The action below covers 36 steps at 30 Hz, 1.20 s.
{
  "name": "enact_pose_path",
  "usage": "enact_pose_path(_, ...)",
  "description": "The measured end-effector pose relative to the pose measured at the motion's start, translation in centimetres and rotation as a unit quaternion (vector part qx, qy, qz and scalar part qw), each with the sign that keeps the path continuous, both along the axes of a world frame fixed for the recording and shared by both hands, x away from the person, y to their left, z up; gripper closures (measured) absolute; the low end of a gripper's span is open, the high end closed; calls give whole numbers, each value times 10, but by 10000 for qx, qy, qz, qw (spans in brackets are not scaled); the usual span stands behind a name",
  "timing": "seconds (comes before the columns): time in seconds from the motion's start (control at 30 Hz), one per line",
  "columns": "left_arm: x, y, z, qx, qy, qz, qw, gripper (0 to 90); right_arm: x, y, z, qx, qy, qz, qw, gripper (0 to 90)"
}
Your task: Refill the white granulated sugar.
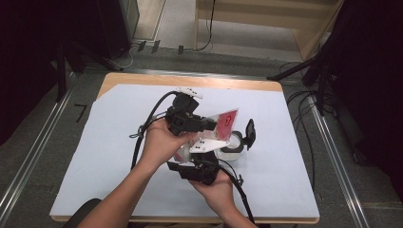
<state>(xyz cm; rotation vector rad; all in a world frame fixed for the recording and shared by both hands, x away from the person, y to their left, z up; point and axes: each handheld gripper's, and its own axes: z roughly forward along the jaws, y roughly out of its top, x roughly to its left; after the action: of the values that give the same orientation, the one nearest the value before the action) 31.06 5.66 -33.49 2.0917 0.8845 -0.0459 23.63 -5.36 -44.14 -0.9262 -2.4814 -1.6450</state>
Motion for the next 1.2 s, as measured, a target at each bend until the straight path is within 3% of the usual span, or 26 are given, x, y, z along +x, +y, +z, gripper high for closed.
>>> enact_pose_path(0.73, -2, -3, 1, -67, -21, 5, 10000, 783, 1, -2, 1, 133, 205, -43, 9997, 635)
enact_pose_path(1.07, -2, -4, 1, -152, -42, -18, 9999, 785, 0, -3, 3, 132, 196, -43, 9997, 634)
enact_pose_path(1.2, -3, -4, 2, -93, -39, -12, 9999, 787, -1, -2, 3, 76, 75, -71, 9999, 635)
